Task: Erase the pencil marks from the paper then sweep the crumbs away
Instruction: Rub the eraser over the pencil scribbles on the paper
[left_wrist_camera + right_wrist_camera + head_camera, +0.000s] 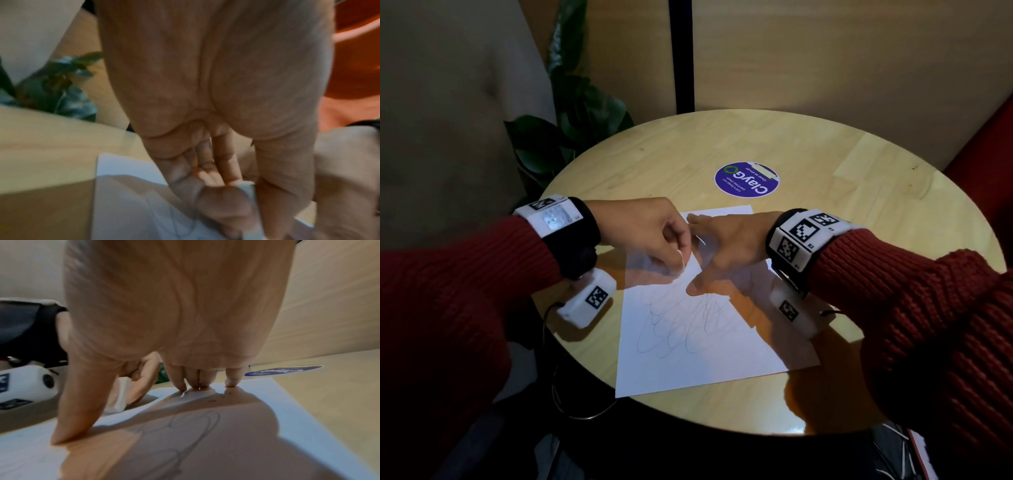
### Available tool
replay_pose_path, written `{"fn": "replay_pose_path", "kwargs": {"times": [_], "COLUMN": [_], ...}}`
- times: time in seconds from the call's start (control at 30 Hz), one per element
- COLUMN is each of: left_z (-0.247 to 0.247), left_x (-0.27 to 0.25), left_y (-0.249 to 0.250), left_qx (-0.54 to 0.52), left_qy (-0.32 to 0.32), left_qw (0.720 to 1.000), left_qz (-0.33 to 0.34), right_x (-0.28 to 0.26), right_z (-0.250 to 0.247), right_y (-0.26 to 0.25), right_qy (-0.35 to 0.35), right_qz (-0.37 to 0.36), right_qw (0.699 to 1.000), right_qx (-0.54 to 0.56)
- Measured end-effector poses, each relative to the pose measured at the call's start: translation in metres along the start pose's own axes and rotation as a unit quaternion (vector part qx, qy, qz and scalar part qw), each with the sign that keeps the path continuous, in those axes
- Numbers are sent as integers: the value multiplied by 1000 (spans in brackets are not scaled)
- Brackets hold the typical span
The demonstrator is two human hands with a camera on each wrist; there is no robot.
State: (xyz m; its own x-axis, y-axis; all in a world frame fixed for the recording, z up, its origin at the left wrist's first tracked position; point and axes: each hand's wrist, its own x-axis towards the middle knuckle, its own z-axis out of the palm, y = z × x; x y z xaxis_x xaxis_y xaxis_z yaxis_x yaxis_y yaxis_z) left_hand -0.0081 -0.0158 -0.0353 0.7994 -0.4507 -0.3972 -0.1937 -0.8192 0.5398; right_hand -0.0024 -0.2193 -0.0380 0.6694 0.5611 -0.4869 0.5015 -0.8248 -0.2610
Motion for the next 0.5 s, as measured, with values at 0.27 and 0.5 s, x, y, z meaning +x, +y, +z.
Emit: {"fn": "replay_pose_path", "kwargs": {"times": [0.27, 0.5], "left_z": [-10, -9], "left_x": [6, 5], "left_y": [-3, 2], "left_qx": [28, 19], "left_qy": [41, -21], "left_qw": [999, 1000], "left_qz": [0, 2], "right_x": [1, 2], "right_z": [-14, 1], "right_y": [3, -4], "right_qy": [-29, -6], "right_qz": [31, 27], "right_qw": [999, 998], "right_qx": [-10, -62]}}
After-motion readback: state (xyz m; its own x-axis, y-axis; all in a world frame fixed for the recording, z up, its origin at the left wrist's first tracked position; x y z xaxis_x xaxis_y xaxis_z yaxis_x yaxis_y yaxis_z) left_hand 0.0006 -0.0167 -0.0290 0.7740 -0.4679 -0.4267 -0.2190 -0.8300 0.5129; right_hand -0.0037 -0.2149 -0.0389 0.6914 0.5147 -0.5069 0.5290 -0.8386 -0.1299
